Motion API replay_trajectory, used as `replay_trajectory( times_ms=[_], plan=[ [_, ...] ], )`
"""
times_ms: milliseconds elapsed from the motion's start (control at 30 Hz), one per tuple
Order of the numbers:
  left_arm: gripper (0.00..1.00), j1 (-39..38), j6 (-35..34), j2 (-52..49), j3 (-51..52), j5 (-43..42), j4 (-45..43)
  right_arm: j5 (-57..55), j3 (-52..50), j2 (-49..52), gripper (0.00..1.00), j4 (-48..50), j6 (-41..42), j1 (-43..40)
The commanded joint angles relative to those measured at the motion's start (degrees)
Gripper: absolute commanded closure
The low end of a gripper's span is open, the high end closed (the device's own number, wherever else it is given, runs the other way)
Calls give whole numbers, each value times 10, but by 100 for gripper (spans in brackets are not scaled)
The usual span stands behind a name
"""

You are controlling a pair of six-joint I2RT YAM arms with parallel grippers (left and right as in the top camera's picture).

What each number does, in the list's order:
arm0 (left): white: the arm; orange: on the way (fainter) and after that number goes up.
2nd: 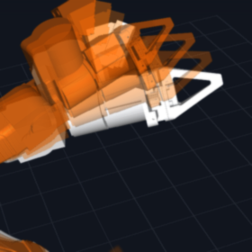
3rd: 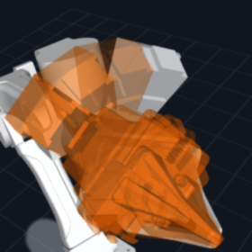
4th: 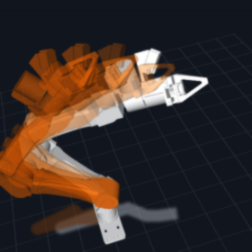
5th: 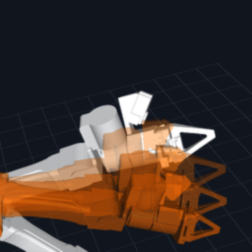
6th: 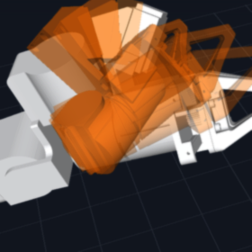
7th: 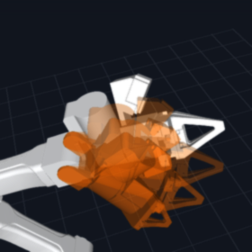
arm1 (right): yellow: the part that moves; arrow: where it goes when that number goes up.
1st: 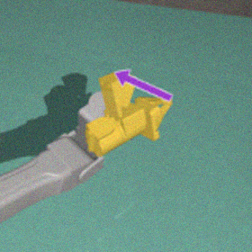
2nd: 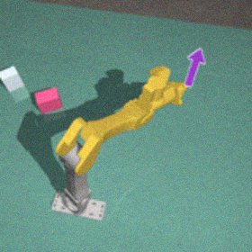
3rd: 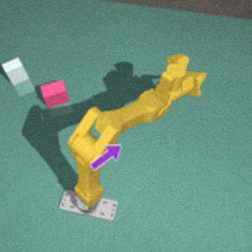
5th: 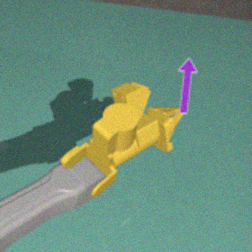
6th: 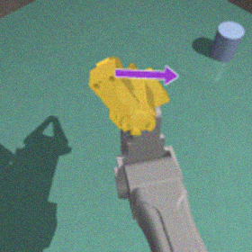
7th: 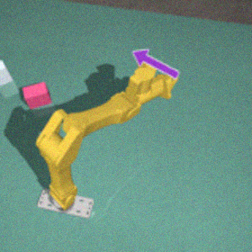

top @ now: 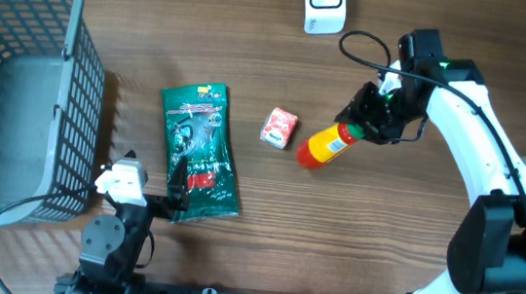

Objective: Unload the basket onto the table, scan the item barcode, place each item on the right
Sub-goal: 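Lower the sauce bottle upright onto the table and release it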

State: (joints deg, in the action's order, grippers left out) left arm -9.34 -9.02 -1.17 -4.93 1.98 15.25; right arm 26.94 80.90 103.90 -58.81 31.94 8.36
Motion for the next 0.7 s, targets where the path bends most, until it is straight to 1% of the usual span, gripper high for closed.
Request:
replay_trajectory(
  times_ms=[0, 33, 100, 167, 233, 333, 367, 400, 467, 500, 567, 633, 667],
  plan=[
    [0, 2, 11, 2, 2, -5, -1, -68, 2, -19, 78, 14, 28, 0],
    [0, 2, 11, 2, 2, -5, -1, -68, 6, -20, 78, 19, 28, 0],
    [0, 2, 11, 2, 2, -5, -1, -76, 16, -25, 76, 20, 28, 0],
    [0, 2, 11, 2, 2, -5, -1, -107, 25, -34, 65, 17, 34, 0],
    [0, 2, 11, 2, 2, -5, -1, -143, 28, -53, 61, 13, 54, 2],
    [0, 2, 11, 2, 2, -5, -1, -182, 28, -89, 54, 3, 57, 9],
    [0, 2, 11, 2, 2, -5, -1, -186, 28, -97, 51, 3, 58, 12],
    [0, 2, 11, 2, 2, -5, -1, -186, 28, -108, 49, 4, 57, 14],
    [0, 2, 11, 2, 2, -5, -1, -186, 28, -134, 48, 5, 62, 18],
    [0, 2, 11, 2, 2, -5, -1, -186, 28, -143, 45, 5, 62, 19],
    [0, 2, 11, 2, 2, -5, -1, -191, 28, -161, 36, 3, 61, 20],
    [0, 2, 11, 2, 2, -5, -1, -210, 28, -183, 18, -3, 65, 18],
    [0, 2, 11, 2, 2, -5, -1, -207, 28, -191, 3, -8, 79, 13]
  ],
)
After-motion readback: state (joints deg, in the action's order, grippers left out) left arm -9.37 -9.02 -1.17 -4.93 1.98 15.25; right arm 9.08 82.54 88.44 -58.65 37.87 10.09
